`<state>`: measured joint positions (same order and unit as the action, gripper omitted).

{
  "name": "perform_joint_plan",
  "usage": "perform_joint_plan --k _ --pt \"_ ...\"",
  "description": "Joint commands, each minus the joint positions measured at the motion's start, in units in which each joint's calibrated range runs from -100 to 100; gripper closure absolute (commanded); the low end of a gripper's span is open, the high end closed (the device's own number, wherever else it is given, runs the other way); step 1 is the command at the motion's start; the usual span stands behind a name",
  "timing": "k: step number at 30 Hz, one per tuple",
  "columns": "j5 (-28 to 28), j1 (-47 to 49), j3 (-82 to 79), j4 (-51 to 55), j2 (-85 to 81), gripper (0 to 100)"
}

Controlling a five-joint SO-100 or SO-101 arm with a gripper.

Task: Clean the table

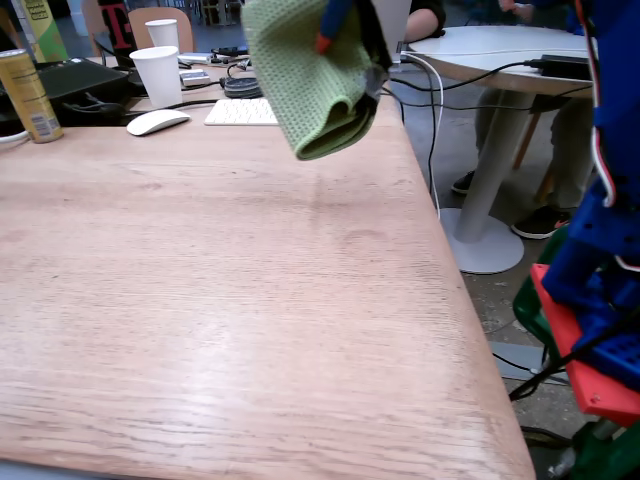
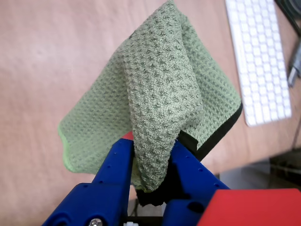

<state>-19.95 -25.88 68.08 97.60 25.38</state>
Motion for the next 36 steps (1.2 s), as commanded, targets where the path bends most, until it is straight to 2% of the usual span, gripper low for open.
perform_joint_plan --k 1,3,6,10,12,23,29,36 --pt "2.0 14.9 -4.3 -5.3 -4.4 100" --pt "3.3 24.4 -9.8 -10.4 -3.9 100" --pt "5.9 33.7 -11.4 -17.2 -3.3 100" --pt "6.6 45.8 -10.6 -19.2 2.6 100" --pt "6.6 48.6 -10.4 -19.3 7.5 100" --pt "6.5 49.4 -10.3 -18.9 27.2 100" --pt "6.5 49.6 -6.9 -10.0 31.6 100" --pt "6.1 49.4 -1.6 -8.4 34.2 100"
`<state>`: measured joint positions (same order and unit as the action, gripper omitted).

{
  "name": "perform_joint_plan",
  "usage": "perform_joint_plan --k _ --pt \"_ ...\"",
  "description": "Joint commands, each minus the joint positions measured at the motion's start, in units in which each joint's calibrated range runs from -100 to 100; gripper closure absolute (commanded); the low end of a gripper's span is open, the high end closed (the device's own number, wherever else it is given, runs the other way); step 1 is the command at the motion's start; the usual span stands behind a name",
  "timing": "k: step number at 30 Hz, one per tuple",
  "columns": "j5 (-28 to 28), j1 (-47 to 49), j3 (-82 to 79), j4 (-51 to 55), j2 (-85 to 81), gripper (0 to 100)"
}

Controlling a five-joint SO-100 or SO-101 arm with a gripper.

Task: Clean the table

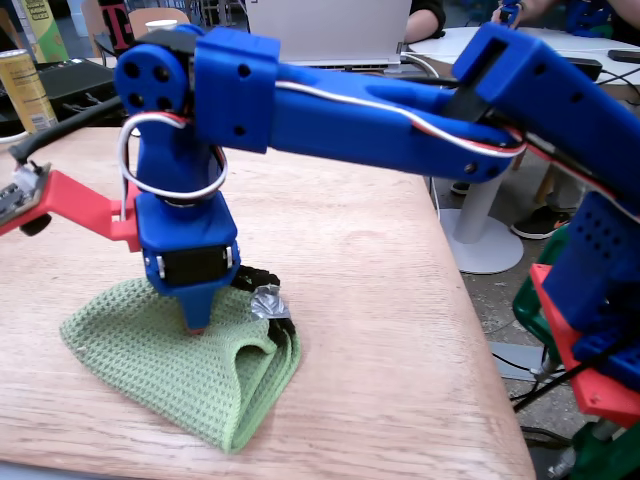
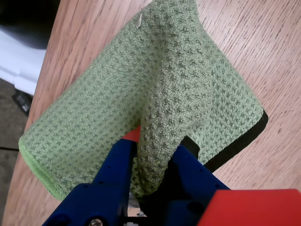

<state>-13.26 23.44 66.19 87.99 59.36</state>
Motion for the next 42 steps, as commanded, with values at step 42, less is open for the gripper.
perform_joint_plan --k 42 --pt "-17.4 -78.9 9.6 11.2 -28.3 100"
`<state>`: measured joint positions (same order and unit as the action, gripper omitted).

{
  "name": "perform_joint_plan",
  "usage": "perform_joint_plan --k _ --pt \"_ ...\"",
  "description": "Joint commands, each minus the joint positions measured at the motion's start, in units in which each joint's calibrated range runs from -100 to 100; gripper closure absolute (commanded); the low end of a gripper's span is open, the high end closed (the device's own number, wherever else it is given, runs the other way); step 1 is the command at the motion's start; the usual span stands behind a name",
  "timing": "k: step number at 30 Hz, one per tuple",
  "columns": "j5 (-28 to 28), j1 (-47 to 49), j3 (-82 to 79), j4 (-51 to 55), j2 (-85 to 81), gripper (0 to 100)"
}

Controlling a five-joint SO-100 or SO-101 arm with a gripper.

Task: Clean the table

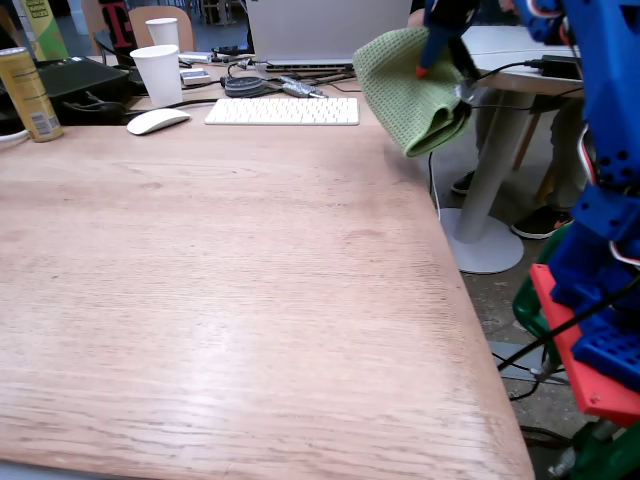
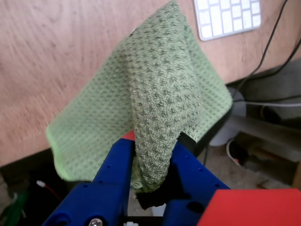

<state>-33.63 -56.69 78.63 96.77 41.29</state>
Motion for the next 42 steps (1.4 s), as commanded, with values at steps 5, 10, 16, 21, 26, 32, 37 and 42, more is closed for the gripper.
perform_joint_plan --k 5,10,16,21,26,32,37,42 --pt "7.8 22.5 -29.5 2.4 -26.0 100" --pt "8.9 50.6 -55.2 2.3 -41.5 100" --pt "10.5 77.7 -76.2 2.3 -53.2 100" --pt "10.3 82.4 -95.9 -6.2 -62.2 100" --pt "10.0 82.6 -103.3 -16.3 -63.5 100" --pt "10.0 87.3 -112.0 -23.7 -64.2 100" --pt "10.2 89.0 -120.9 -31.3 -64.2 100" --pt "10.1 88.0 -121.4 -33.2 -63.4 99"
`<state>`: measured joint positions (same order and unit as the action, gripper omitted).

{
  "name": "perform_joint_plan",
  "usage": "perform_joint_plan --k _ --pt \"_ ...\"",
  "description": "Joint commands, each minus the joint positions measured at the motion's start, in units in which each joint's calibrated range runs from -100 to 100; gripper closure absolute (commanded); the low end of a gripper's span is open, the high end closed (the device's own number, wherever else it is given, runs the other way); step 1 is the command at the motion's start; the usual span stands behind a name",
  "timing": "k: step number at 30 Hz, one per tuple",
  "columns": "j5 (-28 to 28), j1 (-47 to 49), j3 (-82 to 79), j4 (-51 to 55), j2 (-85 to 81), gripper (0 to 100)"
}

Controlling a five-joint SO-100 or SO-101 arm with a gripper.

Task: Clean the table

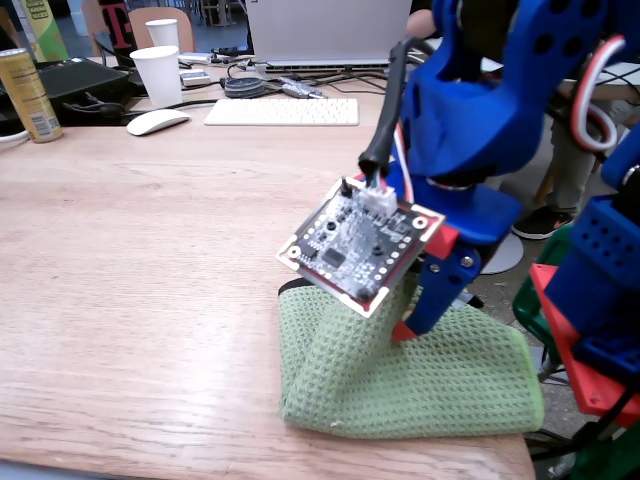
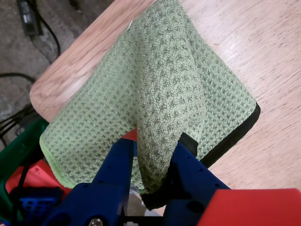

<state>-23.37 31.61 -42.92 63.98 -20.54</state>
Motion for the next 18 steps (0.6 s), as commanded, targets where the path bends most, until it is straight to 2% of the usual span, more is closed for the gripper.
perform_joint_plan --k 1,3,6,8,13,18 --pt "-0.2 -0.3 0.1 0.2 -2.2 96" --pt "-0.2 -1.3 0.1 0.4 -2.4 83" --pt "0.3 -1.7 0.6 0.5 -2.5 55" --pt "0.3 -2.0 1.1 0.6 -4.4 45" --pt "-0.2 -6.7 1.3 7.5 -16.9 44" --pt "-0.3 -22.5 6.0 7.6 -17.4 44"
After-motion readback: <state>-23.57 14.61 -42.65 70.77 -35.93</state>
